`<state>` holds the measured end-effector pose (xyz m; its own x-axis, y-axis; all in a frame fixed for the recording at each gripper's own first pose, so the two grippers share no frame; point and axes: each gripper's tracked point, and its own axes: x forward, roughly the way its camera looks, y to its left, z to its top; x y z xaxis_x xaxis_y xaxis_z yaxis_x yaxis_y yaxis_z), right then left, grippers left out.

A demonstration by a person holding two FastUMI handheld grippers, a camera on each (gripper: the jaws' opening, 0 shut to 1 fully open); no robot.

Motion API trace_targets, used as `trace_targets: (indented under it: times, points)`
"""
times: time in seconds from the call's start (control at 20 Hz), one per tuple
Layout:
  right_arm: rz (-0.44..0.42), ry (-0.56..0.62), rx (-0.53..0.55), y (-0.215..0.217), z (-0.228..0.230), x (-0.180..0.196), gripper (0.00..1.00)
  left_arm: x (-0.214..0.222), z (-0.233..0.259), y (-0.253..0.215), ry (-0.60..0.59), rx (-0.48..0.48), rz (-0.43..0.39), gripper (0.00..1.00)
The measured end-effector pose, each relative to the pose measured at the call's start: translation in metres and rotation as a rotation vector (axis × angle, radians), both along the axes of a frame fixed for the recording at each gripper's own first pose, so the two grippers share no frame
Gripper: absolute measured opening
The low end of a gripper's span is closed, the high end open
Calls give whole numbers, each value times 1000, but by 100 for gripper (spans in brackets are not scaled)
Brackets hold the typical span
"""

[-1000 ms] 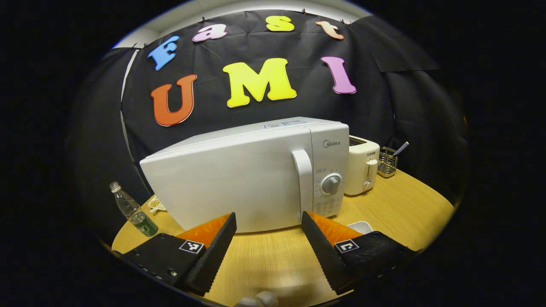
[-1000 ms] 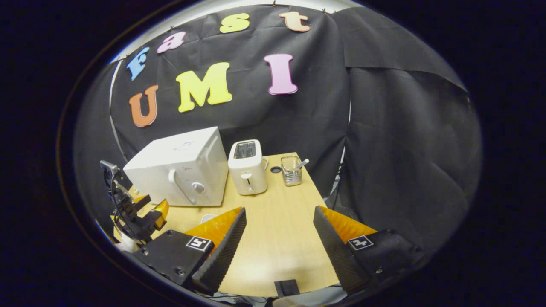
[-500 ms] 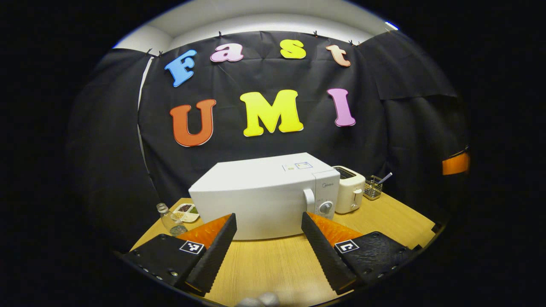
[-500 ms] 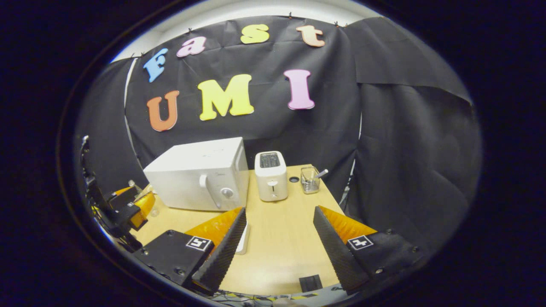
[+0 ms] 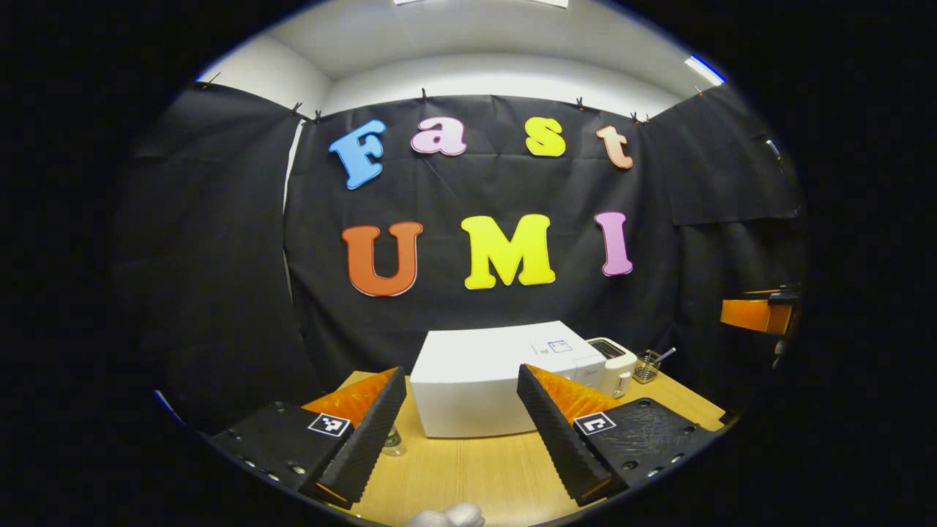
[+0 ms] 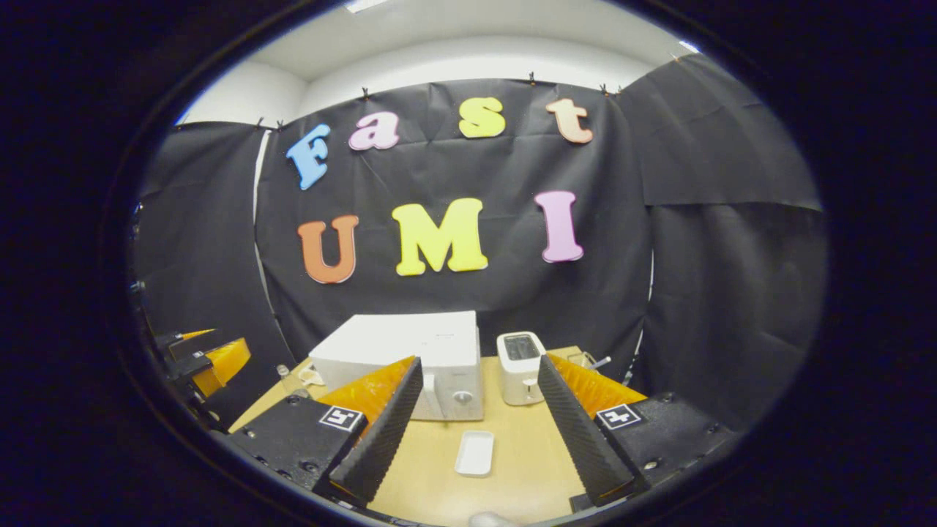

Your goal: Open the microwave oven with the left hand, put the food in, and close the microwave oven.

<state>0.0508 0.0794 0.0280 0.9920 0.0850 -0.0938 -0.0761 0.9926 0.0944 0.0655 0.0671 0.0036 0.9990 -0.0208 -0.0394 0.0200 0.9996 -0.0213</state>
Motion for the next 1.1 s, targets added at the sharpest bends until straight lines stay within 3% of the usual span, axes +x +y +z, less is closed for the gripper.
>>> trace_targets:
  times: [0.05, 0.1, 0.15, 0.2, 0.25, 0.4, 0.45, 0.6, 0.65, 0.7, 0.75, 0.8, 0.85, 0.9, 0.95, 1.1]
  points:
    - [5, -16, -4, 7, 10, -3, 100, -4, 7, 8, -9, -5, 11, 95]
    - [7, -30, -7, 13, 17, -6, 90, -8, 15, 16, -19, -12, 19, 95]
    - [16, -42, -10, 20, 25, -9, 100, -10, 22, 19, -33, -20, 23, 95]
    - [21, -55, -12, 25, 31, -12, 91, -12, 27, 22, -41, -28, 24, 95]
    - [22, -62, -18, 29, 36, -15, 90, -16, 32, 24, -51, -37, 26, 95]
    - [21, -79, -25, 34, 44, -21, 91, -25, 43, 28, -74, -40, 22, 95]
    - [21, -85, -19, 35, 47, -23, 100, -27, 46, 28, -79, -39, 22, 95]
    - [12, -87, -9, 35, 48, -29, 100, -35, 55, 26, -94, -52, 10, 95]
    - [10, -94, -7, 35, 52, -31, 90, -36, 57, 25, -95, -55, 4, 95]
    - [8, -96, -5, 34, 53, -33, 100, -38, 58, 24, -96, -55, 1, 95]
    - [10, -99, -3, 35, 54, -34, 100, -38, 58, 22, -96, -52, -1, 95]
    - [10, -103, 1, 35, 55, -35, 91, -39, 58, 22, -97, -47, -2, 95]
    - [9, -105, 2, 35, 56, -36, 90, -40, 58, 21, -94, -45, -2, 95]
    - [9, -105, 0, 35, 54, -37, 90, -40, 59, 18, -97, -47, -8, 95]
    - [6, -106, -6, 35, 55, -38, 100, -40, 61, 16, -101, -50, -12, 95]
    - [6, -113, -10, 34, 56, -42, 100, -42, 65, 13, -107, -47, -19, 95]
